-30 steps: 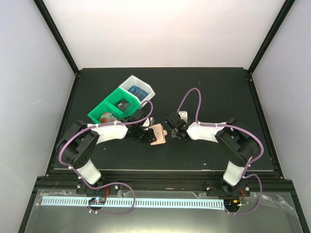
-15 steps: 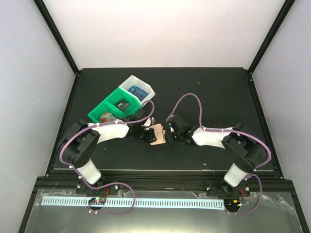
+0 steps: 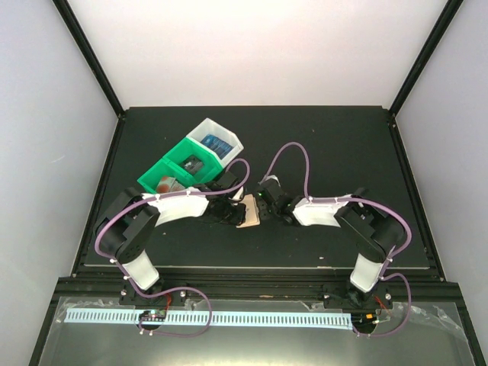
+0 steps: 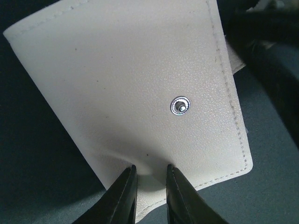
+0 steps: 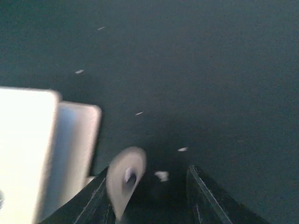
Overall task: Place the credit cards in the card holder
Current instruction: Close the card holder at the center of the board.
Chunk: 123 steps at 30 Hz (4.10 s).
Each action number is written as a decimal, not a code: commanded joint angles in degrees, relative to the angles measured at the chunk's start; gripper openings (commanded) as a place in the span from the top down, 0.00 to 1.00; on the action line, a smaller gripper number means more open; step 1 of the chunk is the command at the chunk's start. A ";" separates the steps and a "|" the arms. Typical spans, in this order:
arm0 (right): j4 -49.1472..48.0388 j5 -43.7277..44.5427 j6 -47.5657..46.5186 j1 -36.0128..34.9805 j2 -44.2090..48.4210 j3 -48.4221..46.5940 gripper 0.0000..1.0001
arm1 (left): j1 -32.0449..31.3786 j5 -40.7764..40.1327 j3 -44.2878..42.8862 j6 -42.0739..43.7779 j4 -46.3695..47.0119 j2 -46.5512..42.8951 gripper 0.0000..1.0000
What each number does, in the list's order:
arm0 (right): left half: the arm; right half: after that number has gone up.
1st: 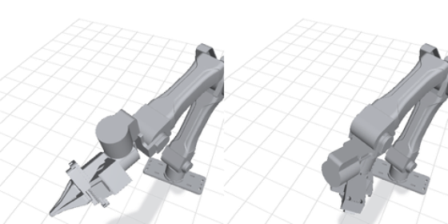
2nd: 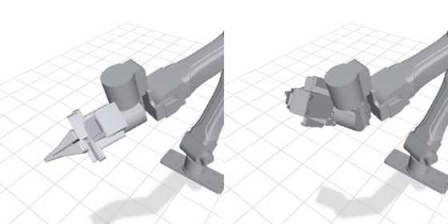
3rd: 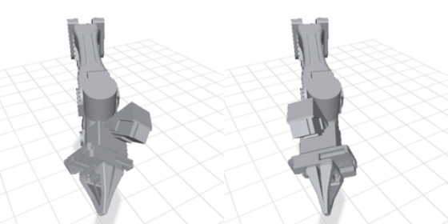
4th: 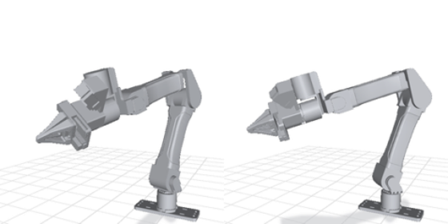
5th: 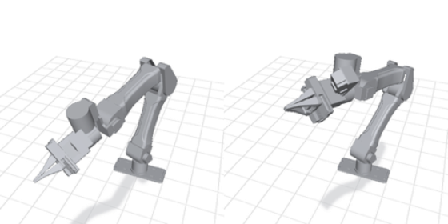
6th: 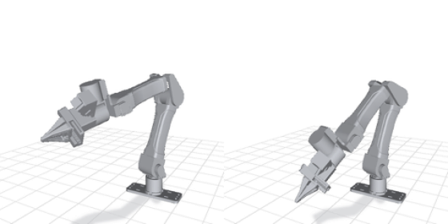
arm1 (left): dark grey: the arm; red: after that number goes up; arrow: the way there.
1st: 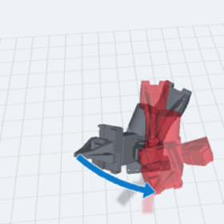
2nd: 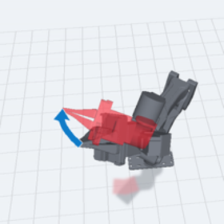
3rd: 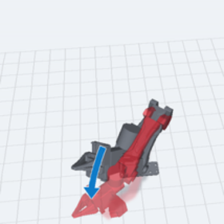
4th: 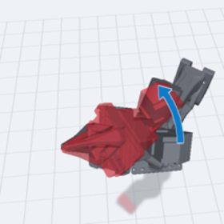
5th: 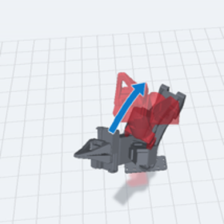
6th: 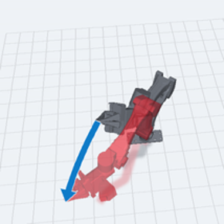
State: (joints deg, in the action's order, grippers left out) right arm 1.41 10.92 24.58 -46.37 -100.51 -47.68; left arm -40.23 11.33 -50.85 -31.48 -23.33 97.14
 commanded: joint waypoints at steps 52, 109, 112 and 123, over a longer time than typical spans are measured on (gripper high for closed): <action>37.34 3.65 10.15 -2.75 -4.01 -22.50 0.46 | 5.56 11.00 8.51 -5.82 10.10 -4.86 0.75; 22.00 -9.58 1.57 -2.61 2.00 -14.94 0.99 | 4.63 9.67 13.16 -13.34 17.66 -5.22 0.59; 21.51 -10.93 1.14 -2.63 1.77 -14.31 0.99 | 4.56 9.24 14.53 -15.37 20.04 -5.92 0.59; 16.54 -16.89 -0.92 -1.54 0.81 -11.76 0.99 | 5.06 6.77 17.10 -17.82 24.40 -6.25 0.70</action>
State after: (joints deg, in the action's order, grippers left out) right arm 21.43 -2.46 25.67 -48.77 -100.12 -60.20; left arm -35.35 21.93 -35.38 -47.90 0.60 90.21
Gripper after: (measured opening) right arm 0.010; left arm 0.312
